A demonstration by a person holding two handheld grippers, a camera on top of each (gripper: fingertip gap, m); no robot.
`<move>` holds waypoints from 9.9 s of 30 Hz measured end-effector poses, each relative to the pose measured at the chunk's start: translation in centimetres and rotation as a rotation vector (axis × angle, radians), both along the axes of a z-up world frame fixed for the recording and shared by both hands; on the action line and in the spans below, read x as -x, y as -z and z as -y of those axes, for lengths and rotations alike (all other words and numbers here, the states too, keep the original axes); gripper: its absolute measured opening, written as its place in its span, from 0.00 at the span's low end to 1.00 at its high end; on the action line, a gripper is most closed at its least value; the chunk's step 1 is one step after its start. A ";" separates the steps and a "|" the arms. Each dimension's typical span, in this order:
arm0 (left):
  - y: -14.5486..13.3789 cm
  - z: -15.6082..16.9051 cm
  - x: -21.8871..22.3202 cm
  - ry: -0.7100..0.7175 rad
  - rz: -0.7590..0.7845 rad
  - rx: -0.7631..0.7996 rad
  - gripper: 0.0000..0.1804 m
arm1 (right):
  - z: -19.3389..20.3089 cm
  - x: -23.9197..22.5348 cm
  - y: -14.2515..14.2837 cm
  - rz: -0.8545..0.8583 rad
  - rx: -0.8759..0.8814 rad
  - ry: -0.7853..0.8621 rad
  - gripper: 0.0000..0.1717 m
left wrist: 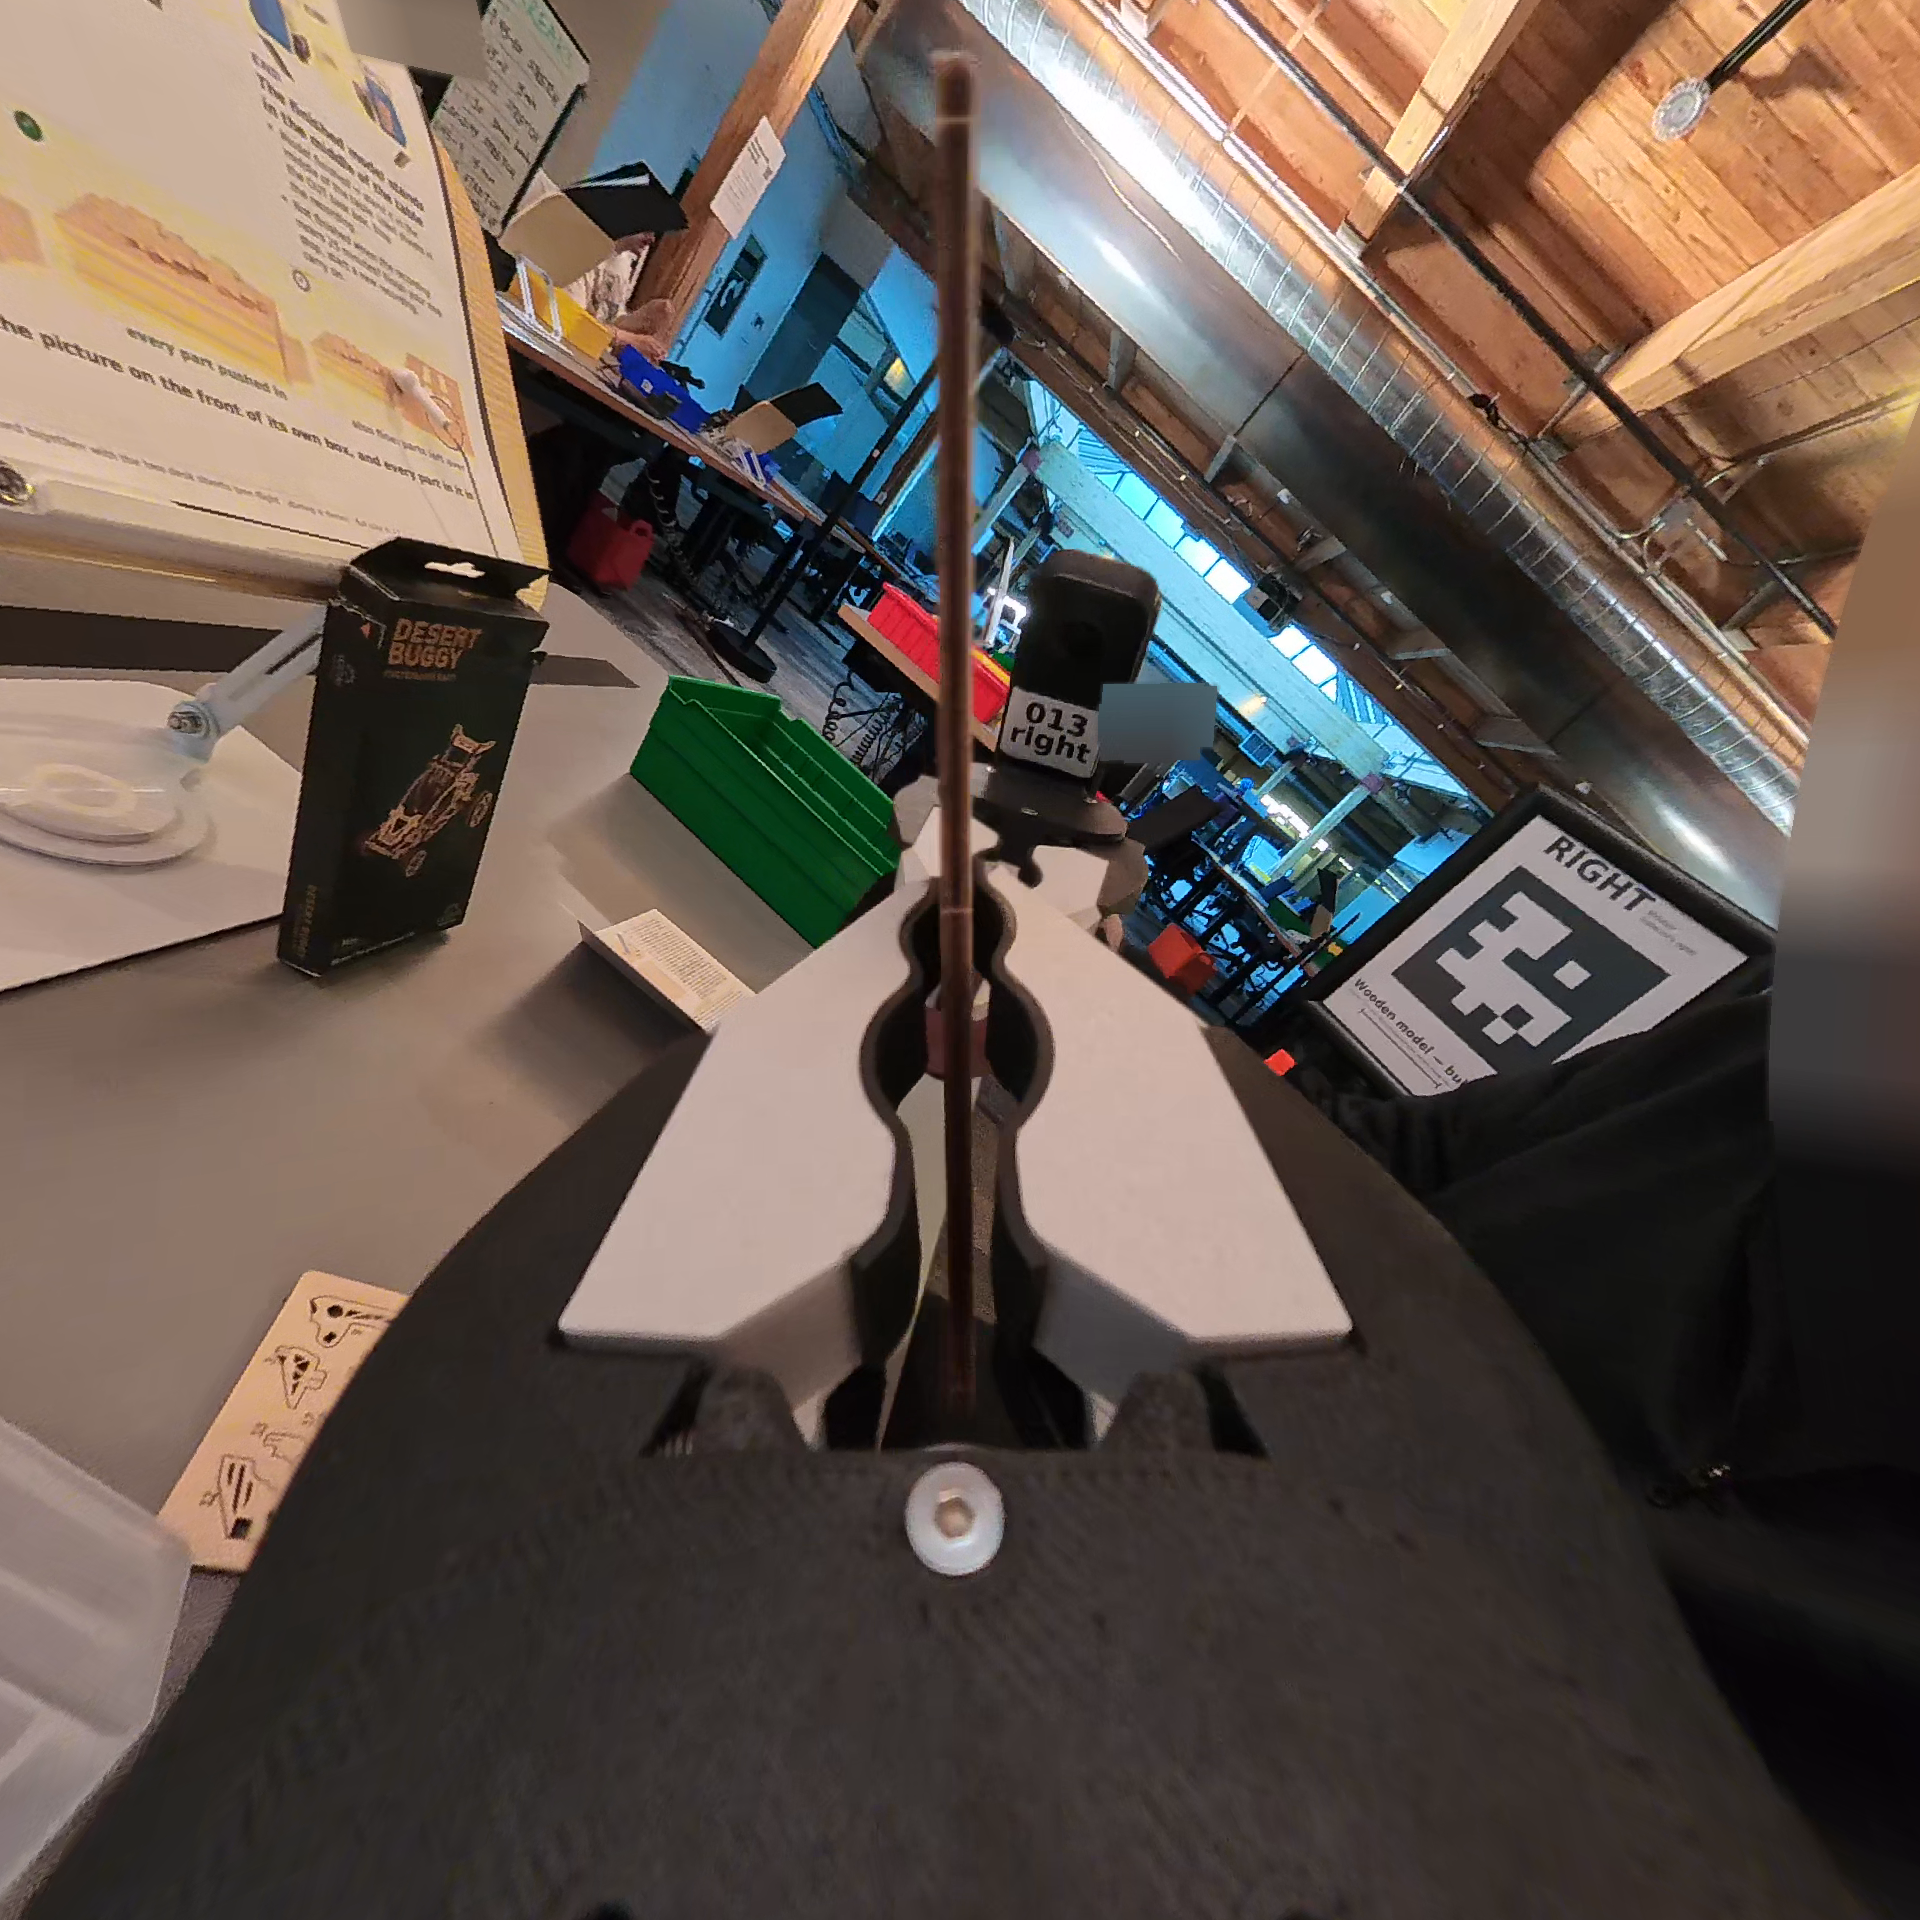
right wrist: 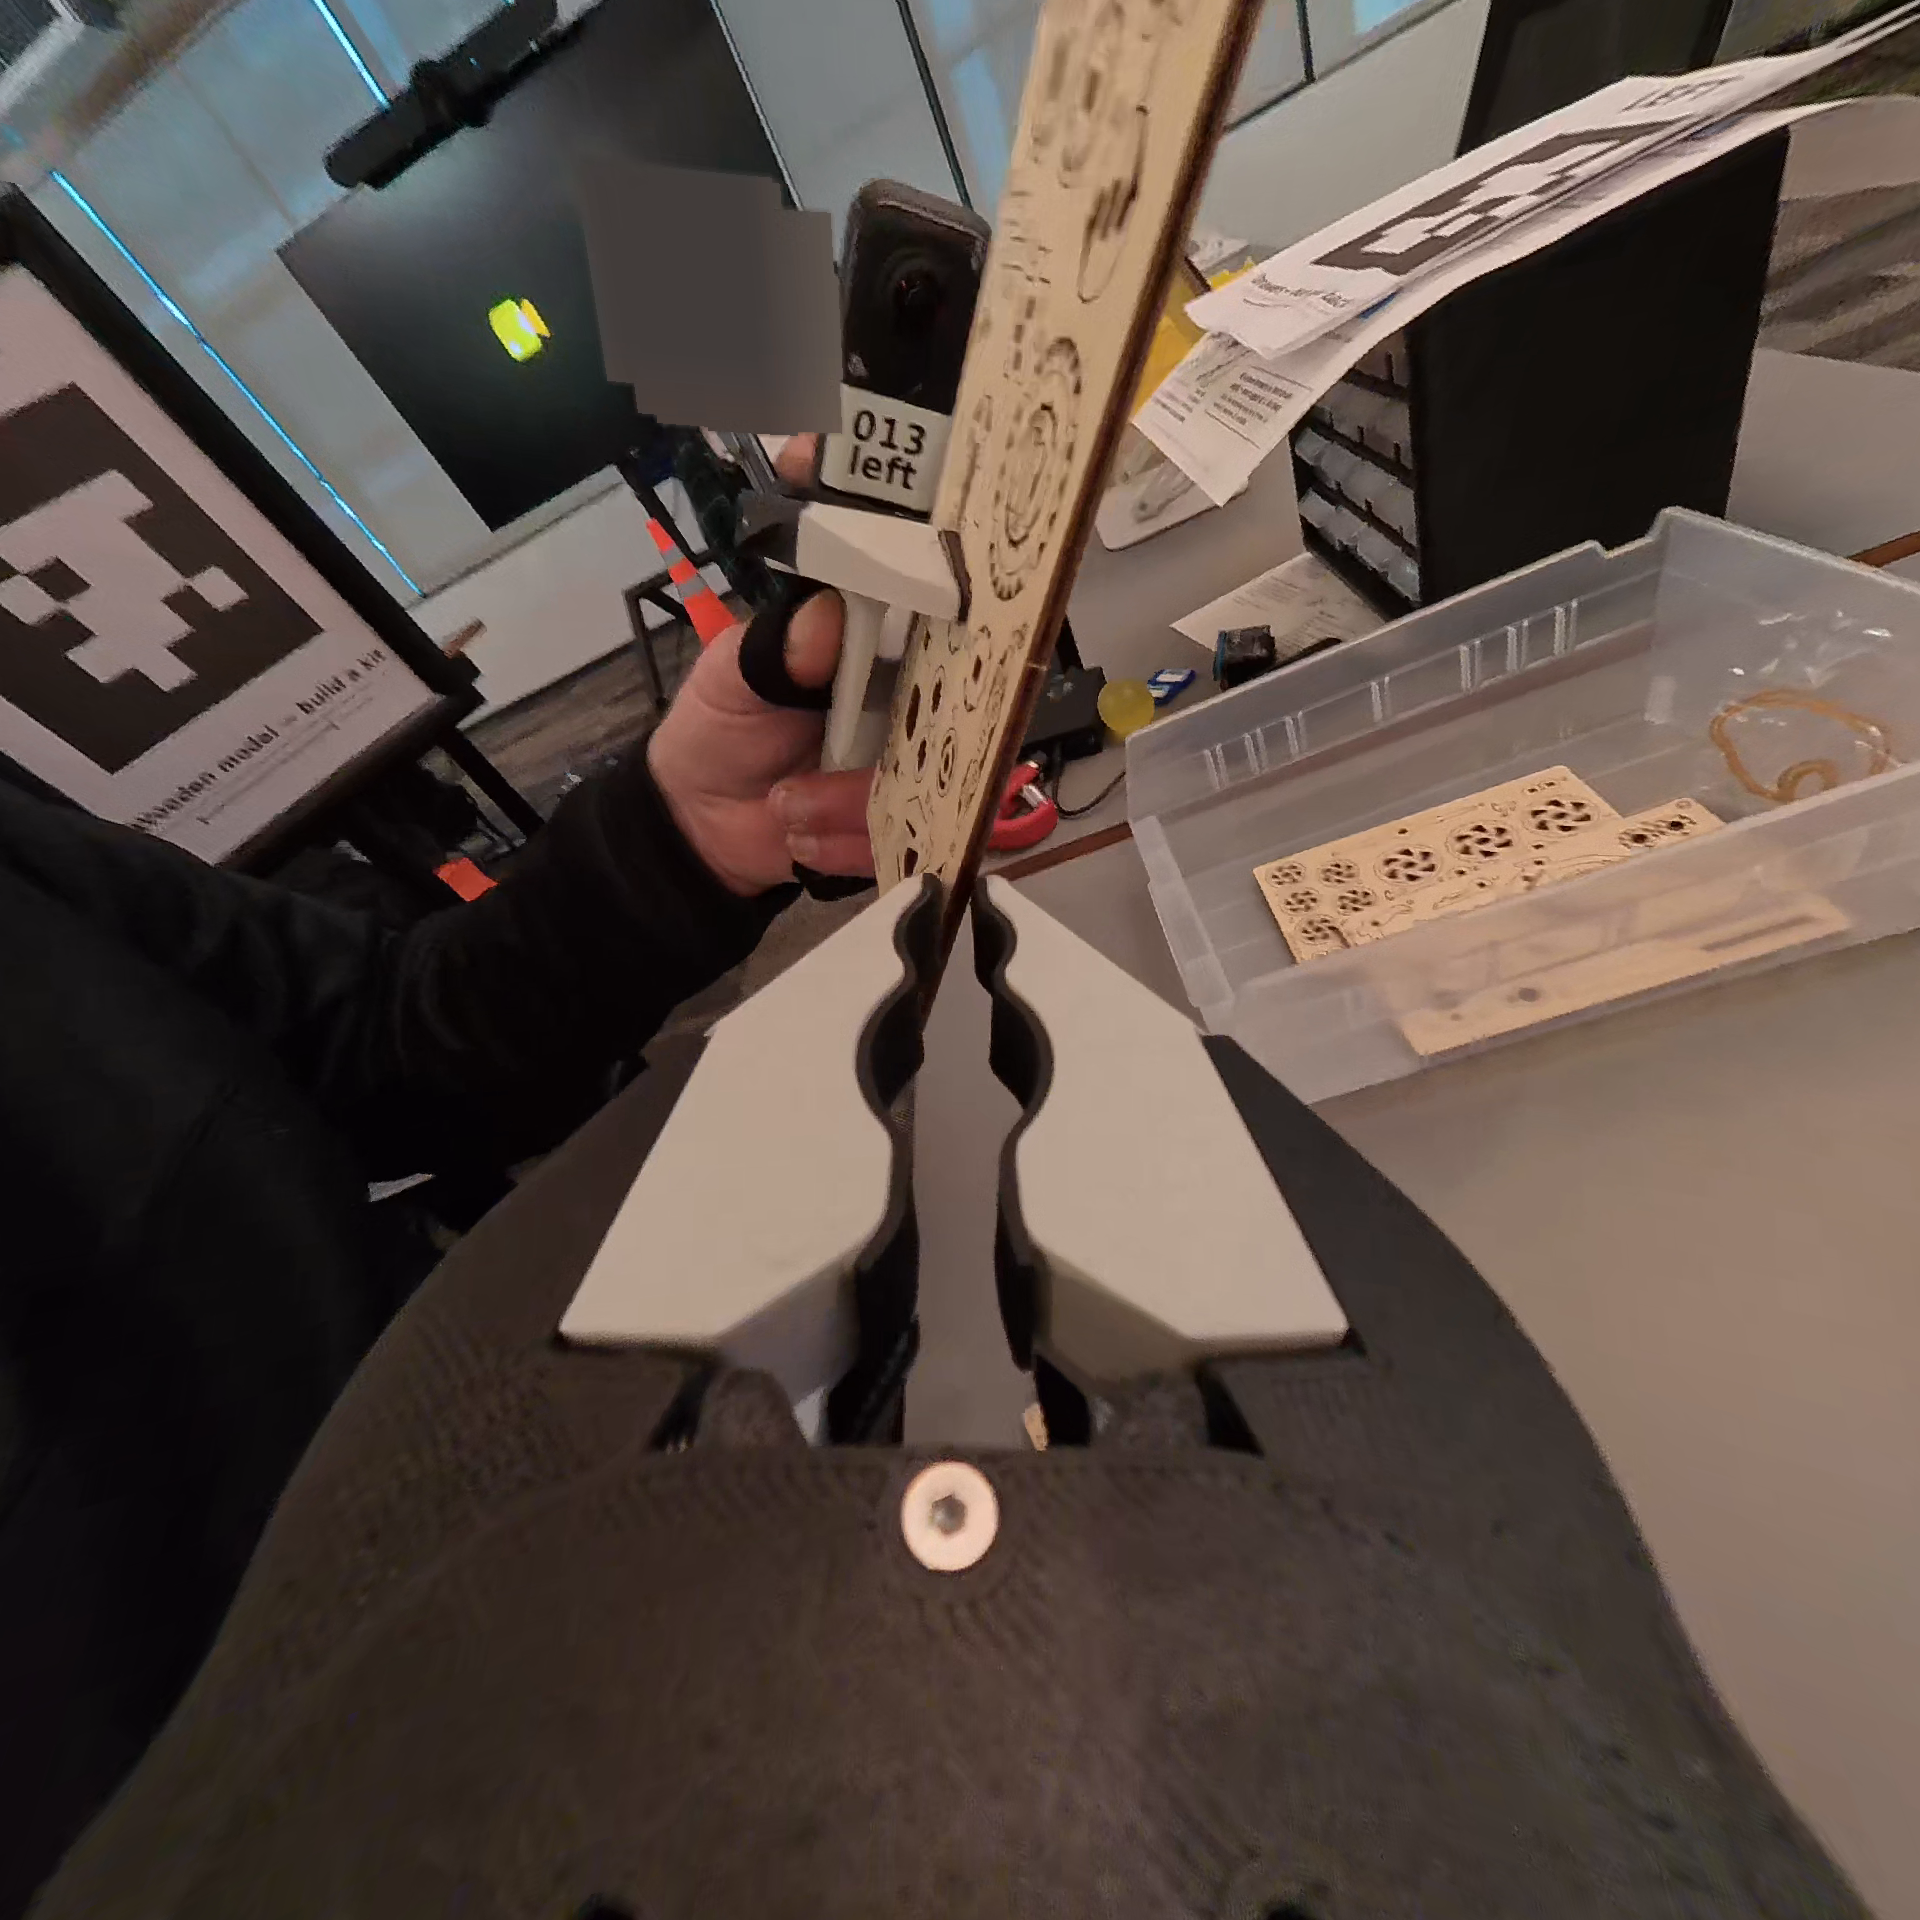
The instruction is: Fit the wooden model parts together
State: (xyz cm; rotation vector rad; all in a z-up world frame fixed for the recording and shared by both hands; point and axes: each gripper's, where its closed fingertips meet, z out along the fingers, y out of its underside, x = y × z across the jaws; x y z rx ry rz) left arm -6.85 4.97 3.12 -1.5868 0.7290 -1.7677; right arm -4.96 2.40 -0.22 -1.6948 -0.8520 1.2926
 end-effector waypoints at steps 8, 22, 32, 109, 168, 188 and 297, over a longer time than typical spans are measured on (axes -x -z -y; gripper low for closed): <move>-0.8 0.5 -0.7 0.039 0.087 0.029 0.01 | 0.8 0.0 -0.3 -0.070 0.015 -0.040 0.01; 2.8 3.3 -4.5 0.182 -0.039 -0.010 0.01 | -0.1 -1.9 -1.1 -0.153 0.024 0.040 0.01; 2.8 3.4 -4.8 0.153 -0.088 -0.090 0.01 | 0.4 -2.3 -0.6 -0.091 -0.030 0.056 0.01; 3.7 -0.1 -5.4 -0.236 -0.200 -0.366 0.01 | -3.6 -3.2 0.2 0.055 -0.151 0.527 0.01; 5.0 5.3 -2.3 0.230 -0.125 -0.489 0.01 | 1.8 -3.3 9.2 0.046 0.157 0.337 0.01; 8.2 3.3 -0.9 0.203 -0.202 -0.413 0.01 | 5.5 -8.0 21.9 0.571 0.262 0.367 0.01; 9.2 5.0 -9.6 0.256 -0.213 0.062 0.04 | 4.7 -8.7 7.5 -0.315 0.298 0.145 0.01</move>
